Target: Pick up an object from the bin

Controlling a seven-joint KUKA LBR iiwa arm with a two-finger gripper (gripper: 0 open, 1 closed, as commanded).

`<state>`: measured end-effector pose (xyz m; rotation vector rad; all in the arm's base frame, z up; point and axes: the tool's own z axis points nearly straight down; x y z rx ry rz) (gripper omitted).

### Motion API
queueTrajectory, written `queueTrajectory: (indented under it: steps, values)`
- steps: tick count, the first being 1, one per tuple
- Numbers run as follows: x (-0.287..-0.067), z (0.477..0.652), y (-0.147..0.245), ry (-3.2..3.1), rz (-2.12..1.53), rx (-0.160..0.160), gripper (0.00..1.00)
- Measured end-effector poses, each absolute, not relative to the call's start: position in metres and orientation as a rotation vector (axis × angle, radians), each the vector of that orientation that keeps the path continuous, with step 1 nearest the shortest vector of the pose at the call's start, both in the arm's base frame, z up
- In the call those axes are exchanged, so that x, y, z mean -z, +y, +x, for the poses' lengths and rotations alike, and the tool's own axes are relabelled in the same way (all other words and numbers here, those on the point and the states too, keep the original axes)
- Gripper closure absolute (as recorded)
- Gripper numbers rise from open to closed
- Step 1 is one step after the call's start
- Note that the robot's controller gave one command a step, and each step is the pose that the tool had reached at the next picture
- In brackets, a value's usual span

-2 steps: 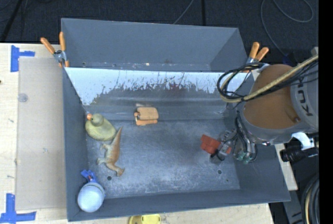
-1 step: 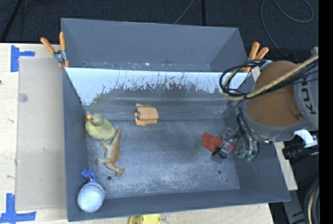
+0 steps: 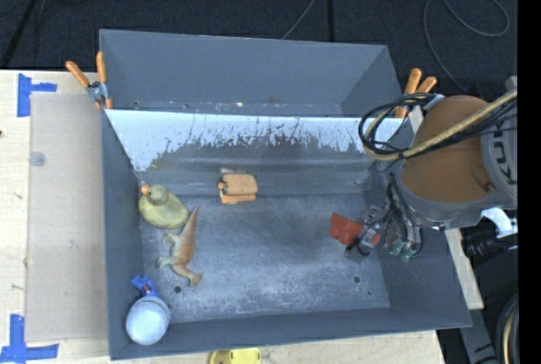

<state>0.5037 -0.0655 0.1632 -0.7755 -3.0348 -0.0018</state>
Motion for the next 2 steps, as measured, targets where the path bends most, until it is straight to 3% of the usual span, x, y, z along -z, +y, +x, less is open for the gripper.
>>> queueTrajectory:
  steps: [2]
  values:
    - [-0.1793,0.5038,-0.0656,-3.035,-0.772,0.002,1.00]
